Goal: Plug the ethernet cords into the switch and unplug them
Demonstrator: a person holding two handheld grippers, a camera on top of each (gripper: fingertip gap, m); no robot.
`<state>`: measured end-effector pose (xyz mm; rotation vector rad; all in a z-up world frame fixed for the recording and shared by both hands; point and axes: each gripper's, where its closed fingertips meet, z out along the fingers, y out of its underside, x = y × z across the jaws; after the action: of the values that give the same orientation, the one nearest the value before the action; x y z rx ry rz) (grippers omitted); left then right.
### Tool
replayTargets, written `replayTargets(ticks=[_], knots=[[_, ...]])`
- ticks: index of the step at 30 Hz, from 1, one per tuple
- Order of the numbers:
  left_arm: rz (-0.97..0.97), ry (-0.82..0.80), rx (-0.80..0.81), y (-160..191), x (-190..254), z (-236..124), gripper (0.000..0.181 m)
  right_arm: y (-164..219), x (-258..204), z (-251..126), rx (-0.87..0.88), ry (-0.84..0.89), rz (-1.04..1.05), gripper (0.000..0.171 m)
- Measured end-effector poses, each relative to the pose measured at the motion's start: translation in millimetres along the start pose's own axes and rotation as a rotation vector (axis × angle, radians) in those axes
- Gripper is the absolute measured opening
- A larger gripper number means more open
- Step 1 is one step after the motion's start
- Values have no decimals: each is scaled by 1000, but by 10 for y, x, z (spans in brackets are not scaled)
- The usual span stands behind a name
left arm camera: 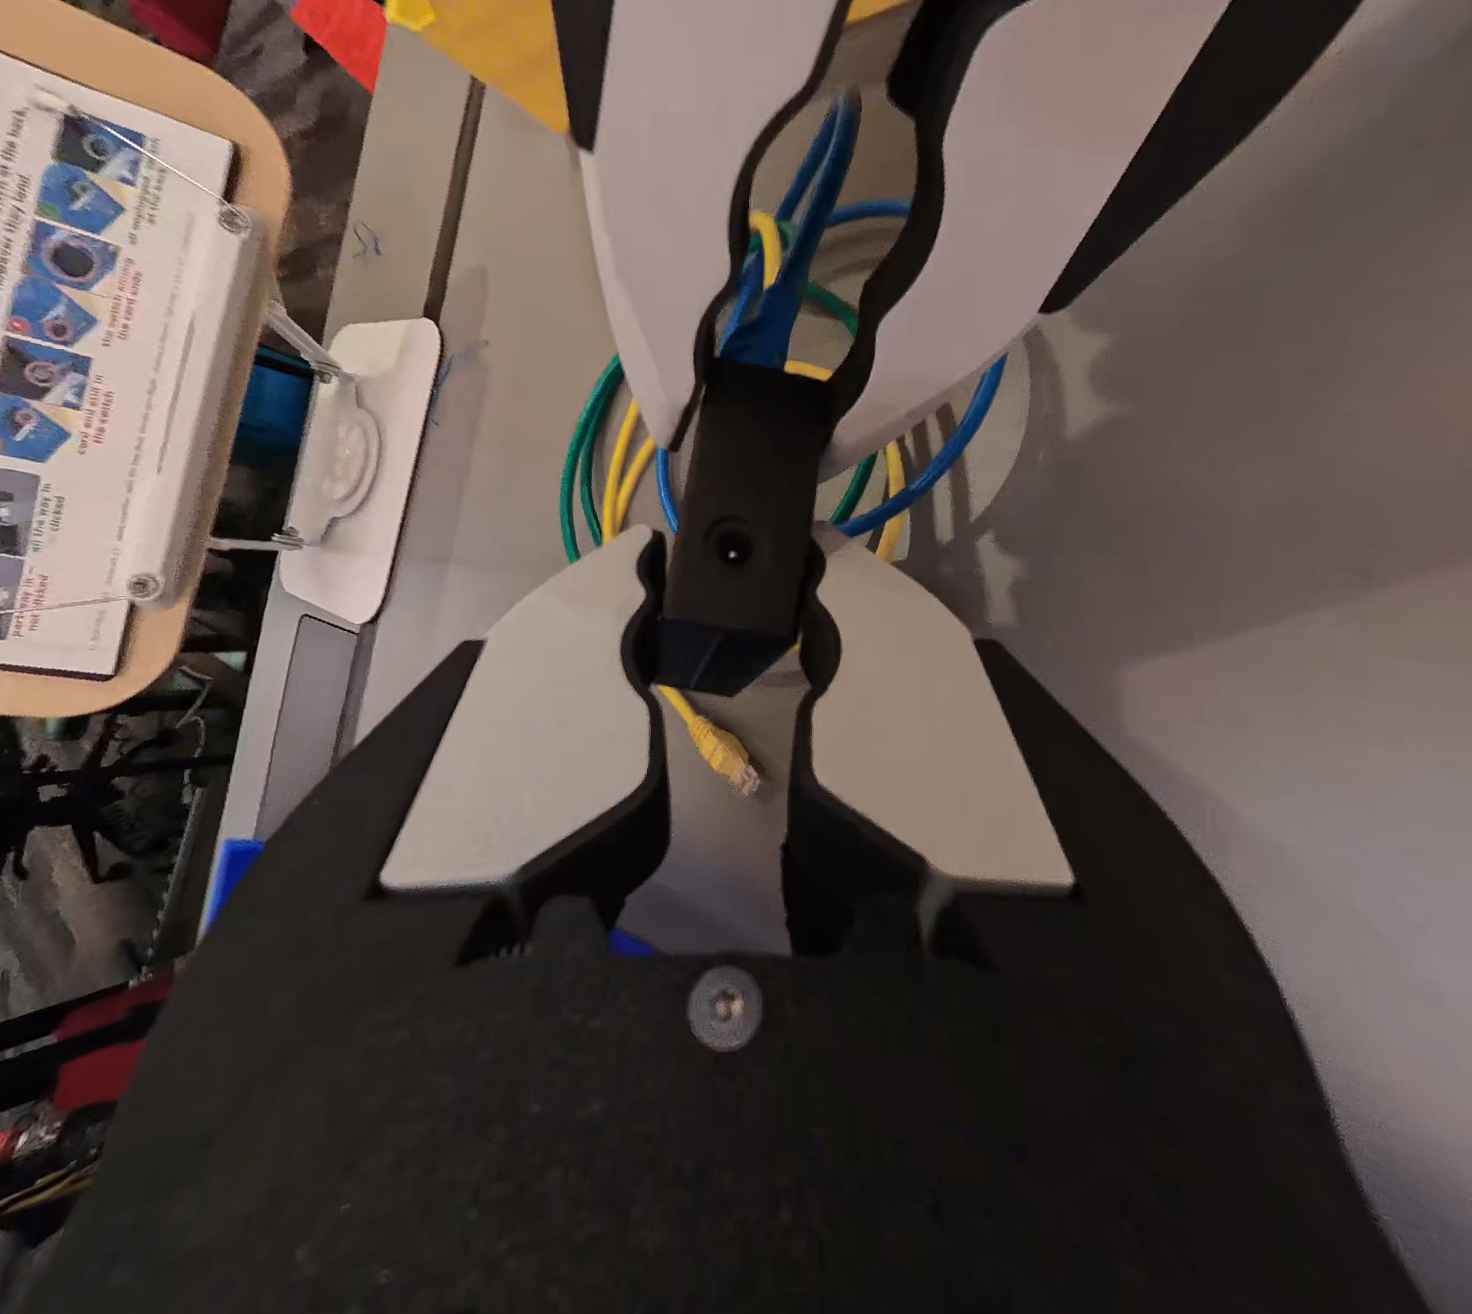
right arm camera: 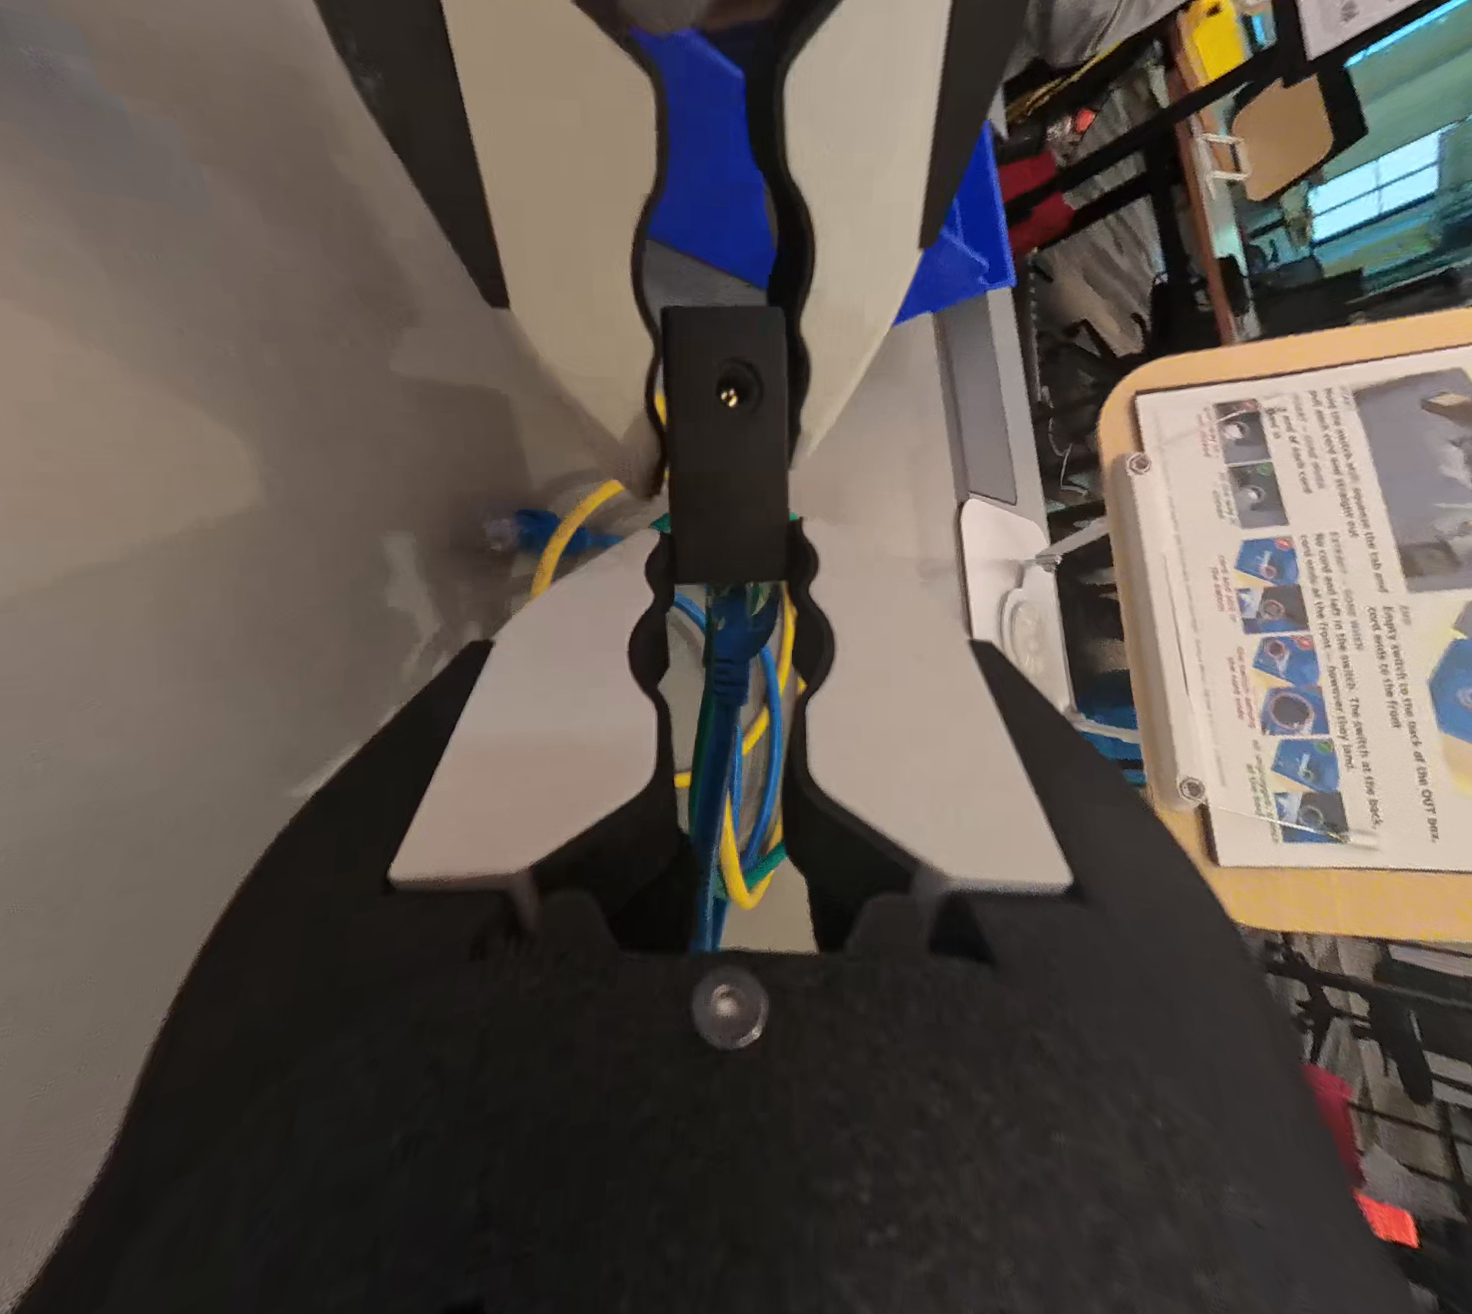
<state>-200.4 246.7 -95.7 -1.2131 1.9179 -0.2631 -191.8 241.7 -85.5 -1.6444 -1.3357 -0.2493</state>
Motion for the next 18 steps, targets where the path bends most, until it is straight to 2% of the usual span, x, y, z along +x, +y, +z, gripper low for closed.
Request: replayTargets(ticks=[2, 5, 7, 9, 10, 11, 13, 15, 18], knots=[[4, 22, -2, 35, 38, 50, 29, 51, -57, 40, 5, -33, 8, 28], [19, -38, 96, 31, -35, 54, 29, 61, -13, 12, 95, -22, 125, 28], [22, -60, 116, 79, -82, 22, 29, 174, -20, -11, 98, -77, 233, 41], [37, -86, 160, 62, -107, -32, 29, 364, 0, 40, 64, -113, 391, 61], [38, -87, 182, 42, -100, -51, 29, 435, 0, 76, 68, -127, 458, 64], [37, -83, 194, 28, -88, -54, 29, 466, -9, 103, 91, -141, 505, 54], [24, -77, 213, 20, -63, -25, 29, 418, -9, 86, 180, -156, 536, 14], [-29, -66, 223, 52, -57, 28, 30, 452, -17, 95, 147, -157, 520, 8], [-43, -179, 63, 277, -169, 181, 36, 519, 26, 112, 5, -68, 426, 6]])
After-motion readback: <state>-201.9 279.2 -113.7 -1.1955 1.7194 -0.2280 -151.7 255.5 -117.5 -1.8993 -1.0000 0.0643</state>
